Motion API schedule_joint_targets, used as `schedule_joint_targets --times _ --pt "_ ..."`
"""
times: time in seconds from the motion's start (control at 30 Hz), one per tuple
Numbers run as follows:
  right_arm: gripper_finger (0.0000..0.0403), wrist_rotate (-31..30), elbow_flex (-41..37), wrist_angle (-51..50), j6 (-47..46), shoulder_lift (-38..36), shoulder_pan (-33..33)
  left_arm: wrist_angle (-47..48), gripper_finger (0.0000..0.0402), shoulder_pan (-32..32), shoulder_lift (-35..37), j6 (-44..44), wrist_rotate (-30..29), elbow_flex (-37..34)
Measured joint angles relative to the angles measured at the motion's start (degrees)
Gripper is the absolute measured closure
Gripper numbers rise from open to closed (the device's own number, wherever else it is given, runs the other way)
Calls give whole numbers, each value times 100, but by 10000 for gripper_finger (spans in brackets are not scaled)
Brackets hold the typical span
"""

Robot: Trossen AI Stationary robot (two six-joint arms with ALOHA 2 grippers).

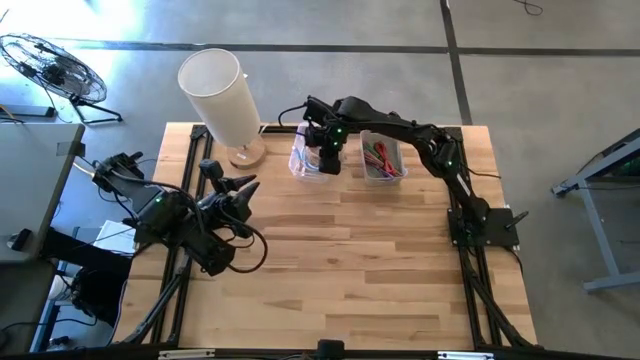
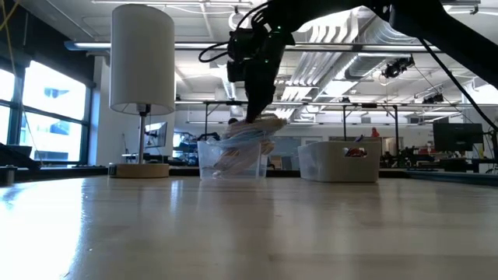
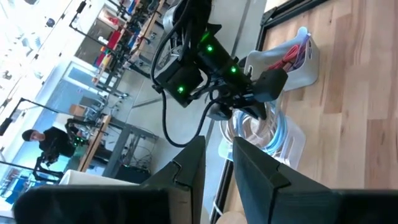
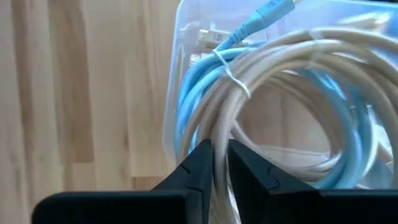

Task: Pick & Place USB Port
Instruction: Put the light yellow hdmi cable into the transparent bin, then return to Home Position

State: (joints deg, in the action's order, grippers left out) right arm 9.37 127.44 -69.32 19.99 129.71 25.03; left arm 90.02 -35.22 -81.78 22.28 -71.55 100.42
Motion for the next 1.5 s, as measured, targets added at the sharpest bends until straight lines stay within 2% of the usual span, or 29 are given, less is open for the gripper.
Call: schedule_joint_targets --times 0.2,0.43,0.57,0.7,0.9,1.03,1.17,1.27,1.4,1.5 --pt "320 -108 0 19 1 0 -8 0 323 2 0 -219 9 0" --pt "242 -613 0 192 2 -124 -8 -2 323 -1 47 -301 56 -2" --pt "204 -1247 2 303 196 -412 -40 0 323 0 173 -319 76 -2" --pt "196 -1843 4 311 351 -879 -45 -2 323 -1 322 -472 90 -2" --pt "223 -1738 11 241 286 -1890 -115 1 323 0 563 -1030 98 -2" --pt "261 -1331 11 85 59 -2650 -174 -2 323 0 794 -1280 89 -2" --pt "326 -566 13 -445 -92 -3357 -191 0 323 0 1033 -1547 156 -2" --pt "387 -286 1 -925 -67 -3786 -196 0 323 0 1172 -1814 262 -2" --pt "390 -321 -7 -1314 -185 -4236 -197 -1 340 0 1326 -2466 627 -2" --pt "400 -304 -9 -1428 -182 -4544 -196 -1 381 0 1498 -2996 1014 -2"
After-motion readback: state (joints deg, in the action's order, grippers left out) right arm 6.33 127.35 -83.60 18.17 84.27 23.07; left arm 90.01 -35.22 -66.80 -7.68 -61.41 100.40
